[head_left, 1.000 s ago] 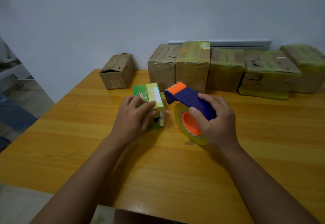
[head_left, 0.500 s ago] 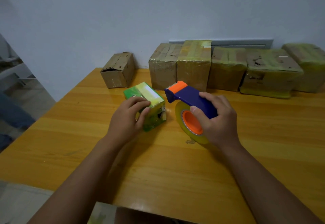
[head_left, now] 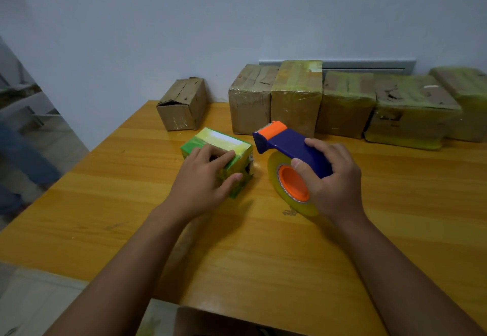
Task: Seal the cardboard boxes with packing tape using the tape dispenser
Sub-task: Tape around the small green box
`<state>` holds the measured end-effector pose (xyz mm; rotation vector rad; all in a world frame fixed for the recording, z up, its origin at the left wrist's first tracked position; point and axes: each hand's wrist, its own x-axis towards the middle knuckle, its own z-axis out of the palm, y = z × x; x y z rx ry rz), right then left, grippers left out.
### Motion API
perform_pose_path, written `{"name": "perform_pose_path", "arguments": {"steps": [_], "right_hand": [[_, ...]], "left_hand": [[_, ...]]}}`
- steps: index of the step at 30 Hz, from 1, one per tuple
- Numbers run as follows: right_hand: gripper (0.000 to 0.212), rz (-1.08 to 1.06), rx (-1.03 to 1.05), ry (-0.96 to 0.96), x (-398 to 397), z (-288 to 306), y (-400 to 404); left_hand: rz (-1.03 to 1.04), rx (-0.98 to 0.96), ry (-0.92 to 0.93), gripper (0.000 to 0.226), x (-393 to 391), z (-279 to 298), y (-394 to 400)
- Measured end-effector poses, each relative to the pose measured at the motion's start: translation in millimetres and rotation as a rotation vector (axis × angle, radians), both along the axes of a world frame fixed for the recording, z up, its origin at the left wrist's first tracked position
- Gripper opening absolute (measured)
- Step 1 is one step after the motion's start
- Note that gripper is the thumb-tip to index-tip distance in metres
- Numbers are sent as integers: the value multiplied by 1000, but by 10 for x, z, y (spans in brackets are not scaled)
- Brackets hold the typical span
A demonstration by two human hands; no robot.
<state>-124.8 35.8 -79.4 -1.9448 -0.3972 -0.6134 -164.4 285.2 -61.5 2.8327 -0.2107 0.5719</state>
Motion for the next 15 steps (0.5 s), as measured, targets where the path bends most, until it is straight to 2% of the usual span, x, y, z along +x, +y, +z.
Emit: {"name": "perform_pose_path", "arguments": {"steps": [5, 10, 15], "right_hand": [[65, -7, -9, -6, 0, 8, 13], [64, -2, -6, -5, 1, 1, 12], [65, -1, -4, -1, 6, 3, 6]], "left_hand": [[-78, 96, 206, 69, -34, 179, 143], [-128, 40, 162, 52, -26, 237, 208], [-106, 66, 68, 48, -23, 197, 161]]}}
